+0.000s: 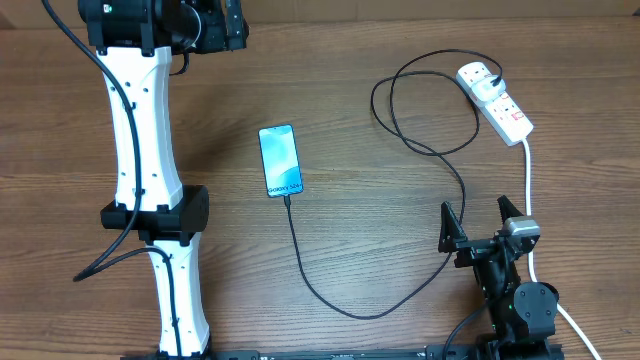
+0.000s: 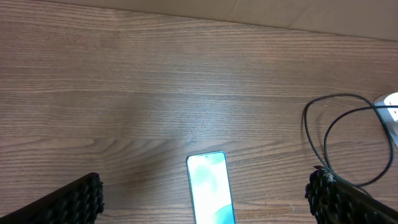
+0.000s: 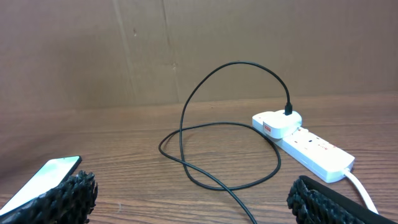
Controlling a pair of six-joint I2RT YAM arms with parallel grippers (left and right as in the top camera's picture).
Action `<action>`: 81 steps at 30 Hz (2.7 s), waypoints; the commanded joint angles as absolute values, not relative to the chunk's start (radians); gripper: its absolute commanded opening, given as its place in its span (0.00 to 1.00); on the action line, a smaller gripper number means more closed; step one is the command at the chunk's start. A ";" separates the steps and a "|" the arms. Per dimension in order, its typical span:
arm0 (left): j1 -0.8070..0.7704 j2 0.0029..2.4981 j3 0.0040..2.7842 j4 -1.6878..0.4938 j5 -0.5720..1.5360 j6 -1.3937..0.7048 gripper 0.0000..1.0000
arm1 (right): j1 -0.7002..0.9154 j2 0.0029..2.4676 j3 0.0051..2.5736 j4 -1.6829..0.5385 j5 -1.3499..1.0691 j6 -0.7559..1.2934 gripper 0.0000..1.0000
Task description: Plug charger to phone and switch on socket
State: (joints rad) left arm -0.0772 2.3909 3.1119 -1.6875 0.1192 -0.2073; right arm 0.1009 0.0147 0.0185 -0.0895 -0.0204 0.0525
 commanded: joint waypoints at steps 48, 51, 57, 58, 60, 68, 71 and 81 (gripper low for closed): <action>-0.077 1.085 1.012 -0.215 0.185 0.113 1.00 | 0.107 0.003 0.008 -0.084 -0.019 0.055 1.00; -0.077 0.955 0.822 -0.086 0.193 0.196 1.00 | 0.107 0.003 0.008 -0.084 -0.019 0.055 1.00; -0.077 0.690 0.505 0.087 0.179 0.293 1.00 | 0.107 0.003 0.008 -0.084 -0.019 0.055 1.00; -0.077 0.643 0.459 0.099 0.167 0.292 1.00 | 0.107 0.003 0.008 -0.084 -0.019 0.055 1.00; -0.077 0.563 0.390 0.110 0.146 0.292 1.00 | 0.107 0.003 0.008 -0.084 -0.019 0.055 1.00; -0.077 0.288 0.185 0.109 0.087 0.253 1.00 | 0.107 0.003 0.008 -0.084 -0.019 0.055 1.00; -0.077 0.202 0.120 0.109 0.085 0.253 1.00 | 0.107 0.003 0.008 -0.084 -0.019 0.055 1.00; -0.065 0.002 0.004 0.029 0.036 0.264 1.00 | 0.107 0.003 0.008 -0.084 -0.019 0.055 1.00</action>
State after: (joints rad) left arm -0.0769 0.0444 0.0212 0.0658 0.0711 0.2623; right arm 0.1009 0.0147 0.0185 -0.0898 -0.0212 0.0521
